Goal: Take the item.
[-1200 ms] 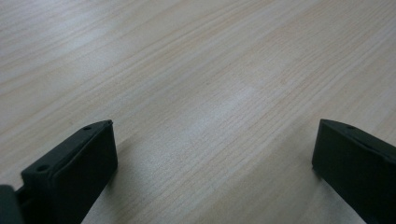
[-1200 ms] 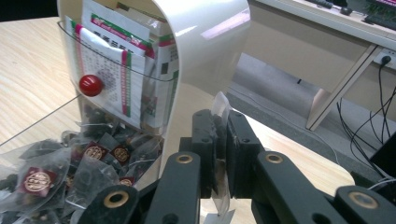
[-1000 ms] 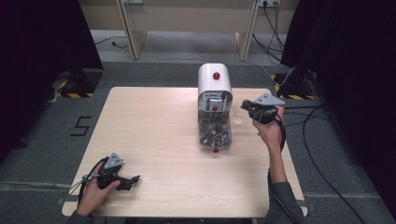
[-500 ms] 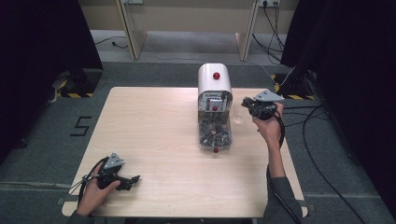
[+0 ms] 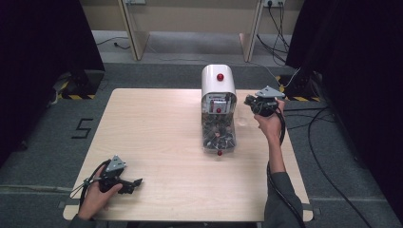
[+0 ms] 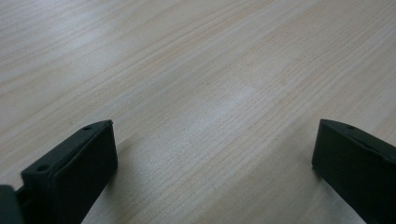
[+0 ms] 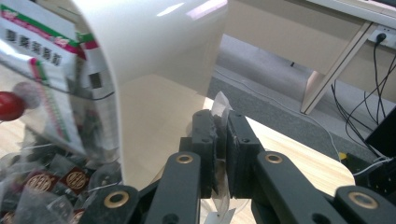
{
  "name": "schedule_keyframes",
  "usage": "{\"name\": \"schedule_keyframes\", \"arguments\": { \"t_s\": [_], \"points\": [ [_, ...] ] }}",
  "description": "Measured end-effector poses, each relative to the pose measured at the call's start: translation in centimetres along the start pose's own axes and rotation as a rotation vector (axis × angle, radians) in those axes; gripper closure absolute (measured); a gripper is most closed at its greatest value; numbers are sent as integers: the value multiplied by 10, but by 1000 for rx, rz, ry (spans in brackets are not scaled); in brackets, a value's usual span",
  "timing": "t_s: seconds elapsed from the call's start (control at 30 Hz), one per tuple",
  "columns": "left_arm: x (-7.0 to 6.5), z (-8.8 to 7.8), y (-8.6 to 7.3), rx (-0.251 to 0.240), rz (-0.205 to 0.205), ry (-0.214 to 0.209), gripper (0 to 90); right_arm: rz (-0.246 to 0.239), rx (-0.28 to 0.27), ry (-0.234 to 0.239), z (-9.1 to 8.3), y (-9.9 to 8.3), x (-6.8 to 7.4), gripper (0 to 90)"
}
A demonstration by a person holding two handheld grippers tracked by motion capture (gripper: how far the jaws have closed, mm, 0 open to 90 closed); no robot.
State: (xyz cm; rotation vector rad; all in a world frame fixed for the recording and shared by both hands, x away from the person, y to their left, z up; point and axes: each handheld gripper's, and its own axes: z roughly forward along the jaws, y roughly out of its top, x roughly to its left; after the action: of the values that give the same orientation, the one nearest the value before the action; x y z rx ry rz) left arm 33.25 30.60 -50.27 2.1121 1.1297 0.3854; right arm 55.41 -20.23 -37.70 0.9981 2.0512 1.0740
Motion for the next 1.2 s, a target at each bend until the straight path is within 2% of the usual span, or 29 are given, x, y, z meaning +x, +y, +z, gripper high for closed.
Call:
{"name": "schedule_keyframes", "arguments": {
  "t_s": [0.67, 1.07, 1.2],
  "points": [
    [0, 0, 0, 0, 0, 0, 0, 32, 19, -13, 28, -4, -5, 841],
    [0, 0, 0, 0, 0, 0, 0, 64, 49, -9, 38, -12, -7, 841],
    [0, 0, 0, 0, 0, 0, 0, 54, 56, -5, 41, -14, -7, 841]
  ]
}}
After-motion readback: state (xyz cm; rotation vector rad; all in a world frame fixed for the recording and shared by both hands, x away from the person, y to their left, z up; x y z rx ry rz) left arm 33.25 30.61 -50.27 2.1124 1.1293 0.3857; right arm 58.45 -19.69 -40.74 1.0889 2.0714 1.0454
